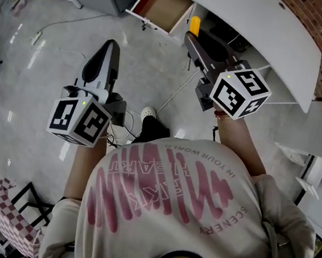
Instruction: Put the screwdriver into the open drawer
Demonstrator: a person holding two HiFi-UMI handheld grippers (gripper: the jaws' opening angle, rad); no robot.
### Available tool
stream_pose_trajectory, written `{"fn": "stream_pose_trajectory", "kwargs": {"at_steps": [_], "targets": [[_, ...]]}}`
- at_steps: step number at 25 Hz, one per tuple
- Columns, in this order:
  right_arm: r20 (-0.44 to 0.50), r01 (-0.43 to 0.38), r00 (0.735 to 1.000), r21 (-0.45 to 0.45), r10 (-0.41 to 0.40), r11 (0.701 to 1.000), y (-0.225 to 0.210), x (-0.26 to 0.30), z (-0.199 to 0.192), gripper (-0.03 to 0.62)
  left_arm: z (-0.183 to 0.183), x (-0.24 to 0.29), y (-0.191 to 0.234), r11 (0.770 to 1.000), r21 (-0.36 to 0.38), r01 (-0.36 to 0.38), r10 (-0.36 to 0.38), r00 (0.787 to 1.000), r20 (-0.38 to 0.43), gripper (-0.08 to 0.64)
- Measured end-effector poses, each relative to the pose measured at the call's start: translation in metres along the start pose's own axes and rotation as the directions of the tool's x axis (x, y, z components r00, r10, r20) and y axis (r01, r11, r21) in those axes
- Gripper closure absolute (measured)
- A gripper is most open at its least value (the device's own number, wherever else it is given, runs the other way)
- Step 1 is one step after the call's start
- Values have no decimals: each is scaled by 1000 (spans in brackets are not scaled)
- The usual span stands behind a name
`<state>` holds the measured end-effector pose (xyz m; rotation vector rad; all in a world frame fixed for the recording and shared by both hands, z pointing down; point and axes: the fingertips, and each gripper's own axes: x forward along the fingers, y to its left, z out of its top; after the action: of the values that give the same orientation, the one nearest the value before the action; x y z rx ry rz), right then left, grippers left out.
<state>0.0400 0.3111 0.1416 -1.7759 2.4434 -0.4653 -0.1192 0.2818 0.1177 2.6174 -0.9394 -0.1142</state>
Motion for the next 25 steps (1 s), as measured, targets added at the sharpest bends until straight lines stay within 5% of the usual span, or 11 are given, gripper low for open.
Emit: {"fn": "stream_pose_trajectory", "kwargs": {"at_steps": [13,25], "targets": [[40,57,998,-30,-56,998,-22,115,33,499,53,79,93,997,11,73,-73,997,25,558],[-72,81,994,28,-78,996,-83,166,3,499,15,147,133,998,-45,36,-39,997,-65,558]]}}
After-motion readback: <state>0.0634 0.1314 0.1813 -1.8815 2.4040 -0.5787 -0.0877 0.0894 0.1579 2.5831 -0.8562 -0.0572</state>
